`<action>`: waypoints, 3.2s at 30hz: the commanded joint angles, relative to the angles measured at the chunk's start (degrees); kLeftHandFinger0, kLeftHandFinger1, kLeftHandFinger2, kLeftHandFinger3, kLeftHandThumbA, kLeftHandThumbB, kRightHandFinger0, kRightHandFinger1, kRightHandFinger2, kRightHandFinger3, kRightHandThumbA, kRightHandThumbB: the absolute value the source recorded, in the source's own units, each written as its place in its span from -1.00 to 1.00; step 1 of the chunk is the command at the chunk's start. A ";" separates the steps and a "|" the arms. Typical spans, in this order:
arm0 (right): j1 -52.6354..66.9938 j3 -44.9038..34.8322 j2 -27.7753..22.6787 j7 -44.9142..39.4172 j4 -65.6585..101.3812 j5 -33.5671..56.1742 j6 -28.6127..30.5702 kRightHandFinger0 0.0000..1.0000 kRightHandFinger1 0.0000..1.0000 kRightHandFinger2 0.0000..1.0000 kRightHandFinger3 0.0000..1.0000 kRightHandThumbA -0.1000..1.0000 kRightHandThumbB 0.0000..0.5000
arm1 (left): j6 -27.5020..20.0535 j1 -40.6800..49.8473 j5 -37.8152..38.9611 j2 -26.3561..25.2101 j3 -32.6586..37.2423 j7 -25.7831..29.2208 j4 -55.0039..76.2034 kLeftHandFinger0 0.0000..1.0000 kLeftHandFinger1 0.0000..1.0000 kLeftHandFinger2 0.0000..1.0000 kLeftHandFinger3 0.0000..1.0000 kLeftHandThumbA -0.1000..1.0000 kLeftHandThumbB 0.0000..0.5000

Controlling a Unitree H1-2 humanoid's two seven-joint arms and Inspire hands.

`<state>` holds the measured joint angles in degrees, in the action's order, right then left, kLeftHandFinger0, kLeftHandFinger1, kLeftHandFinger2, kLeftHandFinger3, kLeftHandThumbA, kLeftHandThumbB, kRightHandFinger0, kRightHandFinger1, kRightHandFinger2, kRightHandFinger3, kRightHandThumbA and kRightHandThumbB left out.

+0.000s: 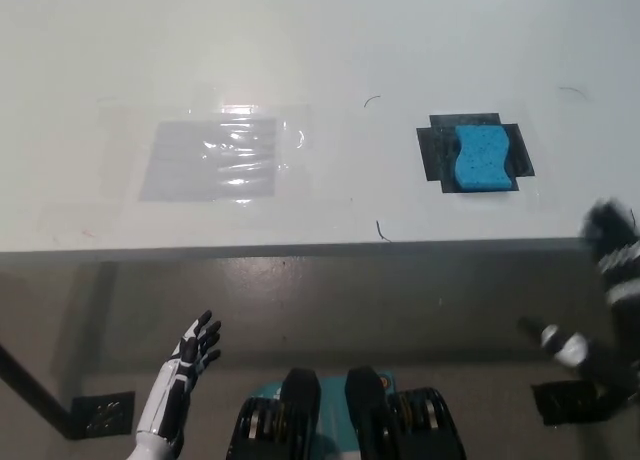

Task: A soft sponge is kept on the balc marked spot on the table infront of the robot and it uses its right hand fist to press down on it and drrags it across the table in a back and forth manner twice to clean it

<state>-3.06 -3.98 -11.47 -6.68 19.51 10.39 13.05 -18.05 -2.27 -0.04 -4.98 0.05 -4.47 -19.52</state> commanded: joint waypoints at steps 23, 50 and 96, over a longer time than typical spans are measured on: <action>-57.26 -4.68 2.88 8.86 -38.00 2.33 -13.12 -1.00 -1.00 -1.00 -1.00 1.00 -0.13 | -6.32 -1.22 -0.71 -0.43 0.78 -0.36 -3.01 1.00 1.00 1.00 1.00 1.00 0.67; -59.57 -9.33 3.78 9.59 -99.24 4.02 1.07 -1.00 -1.00 -1.00 -0.96 1.00 -0.13 | -5.46 -1.18 -2.26 -0.32 1.88 0.21 -0.93 1.00 1.00 1.00 1.00 1.00 0.62; -60.25 -0.14 23.53 8.45 -98.58 -2.29 2.74 -1.00 -1.00 -1.00 -1.00 1.00 -0.15 | -6.47 -2.29 -3.50 -1.06 1.77 0.18 -1.62 1.00 1.00 1.00 1.00 1.00 0.55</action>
<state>-61.28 -5.08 11.67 2.82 -79.90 9.66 15.22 -22.33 -3.81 -3.68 -5.32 1.87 -4.31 -22.31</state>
